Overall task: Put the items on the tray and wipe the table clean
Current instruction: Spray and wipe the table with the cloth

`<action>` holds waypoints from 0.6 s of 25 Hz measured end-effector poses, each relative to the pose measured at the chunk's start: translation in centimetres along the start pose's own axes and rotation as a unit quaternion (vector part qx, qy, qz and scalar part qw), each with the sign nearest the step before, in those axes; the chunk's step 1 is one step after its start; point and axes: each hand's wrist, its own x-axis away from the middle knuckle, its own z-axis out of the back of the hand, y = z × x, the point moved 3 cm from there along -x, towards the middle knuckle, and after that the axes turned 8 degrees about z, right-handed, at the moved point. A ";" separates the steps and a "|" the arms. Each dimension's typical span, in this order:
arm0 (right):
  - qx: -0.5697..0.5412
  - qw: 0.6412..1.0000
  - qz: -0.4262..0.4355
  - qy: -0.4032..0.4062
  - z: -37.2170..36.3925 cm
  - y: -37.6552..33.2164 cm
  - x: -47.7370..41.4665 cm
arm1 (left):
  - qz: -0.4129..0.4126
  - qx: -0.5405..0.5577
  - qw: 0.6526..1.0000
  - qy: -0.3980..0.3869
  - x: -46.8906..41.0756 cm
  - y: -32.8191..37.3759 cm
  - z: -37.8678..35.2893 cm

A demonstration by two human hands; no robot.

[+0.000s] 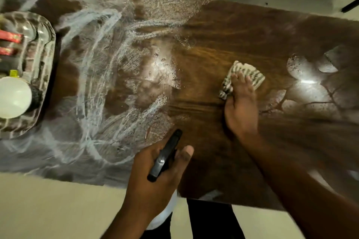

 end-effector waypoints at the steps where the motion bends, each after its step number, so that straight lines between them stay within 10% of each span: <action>1: -0.016 1.000 -0.020 0.001 -2.2 -2.5 2.4 | 0.004 0.001 1.000 -0.014 0.8 -0.8 0.5; 8: 0.027 0.902 0.362 -0.233 -8.0 -6.9 22.1 | -0.016 -0.079 0.996 -0.025 4.6 -5.7 3.0; 15: 0.025 0.994 -0.103 0.014 -1.2 2.2 28.9 | 0.015 -0.066 0.998 -0.020 6.7 -8.8 4.6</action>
